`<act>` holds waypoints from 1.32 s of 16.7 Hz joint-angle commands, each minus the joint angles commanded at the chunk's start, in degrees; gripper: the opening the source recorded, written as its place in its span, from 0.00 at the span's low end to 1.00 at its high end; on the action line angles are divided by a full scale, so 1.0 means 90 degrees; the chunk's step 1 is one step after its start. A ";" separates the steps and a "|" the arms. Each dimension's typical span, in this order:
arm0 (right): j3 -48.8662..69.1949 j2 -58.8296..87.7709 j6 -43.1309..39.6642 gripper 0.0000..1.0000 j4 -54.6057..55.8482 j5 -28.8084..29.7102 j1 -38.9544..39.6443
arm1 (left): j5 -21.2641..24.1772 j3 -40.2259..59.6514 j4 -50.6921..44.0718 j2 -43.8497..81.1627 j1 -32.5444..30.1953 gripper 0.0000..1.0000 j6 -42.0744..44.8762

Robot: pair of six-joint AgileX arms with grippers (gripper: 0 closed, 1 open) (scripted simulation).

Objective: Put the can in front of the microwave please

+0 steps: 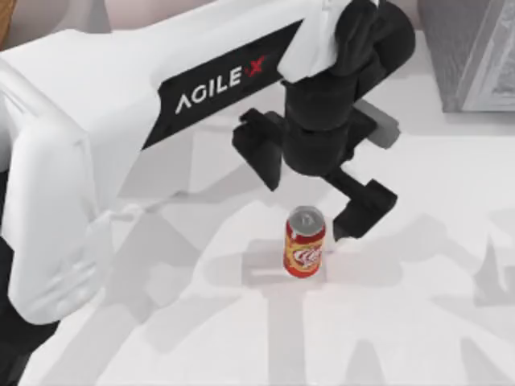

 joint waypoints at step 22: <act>0.0000 0.0000 0.0000 1.00 0.0000 0.0000 0.0000 | 0.0001 -0.1383 0.1460 0.0077 0.0011 0.62 0.0012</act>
